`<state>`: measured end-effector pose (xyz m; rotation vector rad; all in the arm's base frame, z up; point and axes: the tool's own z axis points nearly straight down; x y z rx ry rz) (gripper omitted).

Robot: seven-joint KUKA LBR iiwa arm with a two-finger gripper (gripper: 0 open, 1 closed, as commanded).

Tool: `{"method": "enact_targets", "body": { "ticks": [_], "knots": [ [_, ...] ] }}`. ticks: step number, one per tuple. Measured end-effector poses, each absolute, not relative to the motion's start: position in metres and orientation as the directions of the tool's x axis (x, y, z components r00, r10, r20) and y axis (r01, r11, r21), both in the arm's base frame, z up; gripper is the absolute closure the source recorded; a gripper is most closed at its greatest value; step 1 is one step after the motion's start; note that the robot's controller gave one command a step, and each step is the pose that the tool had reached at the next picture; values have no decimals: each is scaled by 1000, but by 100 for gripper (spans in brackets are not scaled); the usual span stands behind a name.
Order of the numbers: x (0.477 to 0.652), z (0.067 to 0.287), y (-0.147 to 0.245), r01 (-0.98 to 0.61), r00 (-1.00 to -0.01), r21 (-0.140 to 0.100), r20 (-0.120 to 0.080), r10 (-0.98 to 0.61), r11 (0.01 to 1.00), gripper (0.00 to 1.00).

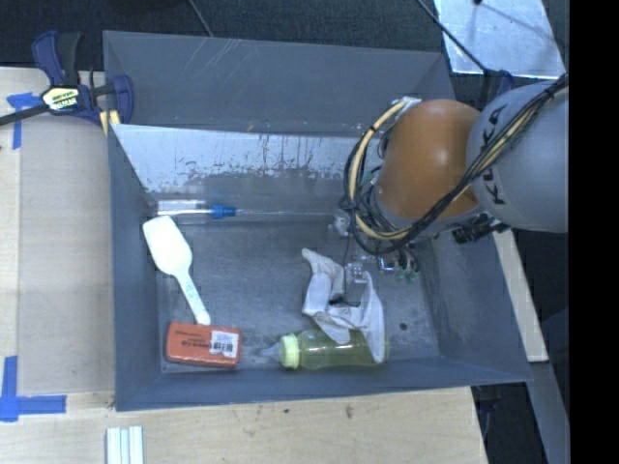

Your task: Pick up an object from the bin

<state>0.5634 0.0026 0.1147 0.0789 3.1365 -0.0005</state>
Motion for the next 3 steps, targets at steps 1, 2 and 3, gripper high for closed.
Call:
{"method": "enact_targets", "body": {
  "ticks": [1, 2, 3],
  "knots": [
    [570, 74, 6, 98, -995, 2, -5, 98, 995, 100],
    [570, 74, 6, 98, -995, 2, -5, 98, 995, 100],
    [567, 253, 27, 114, -993, 2, -11, 114, 993, 100]
  ]
}}
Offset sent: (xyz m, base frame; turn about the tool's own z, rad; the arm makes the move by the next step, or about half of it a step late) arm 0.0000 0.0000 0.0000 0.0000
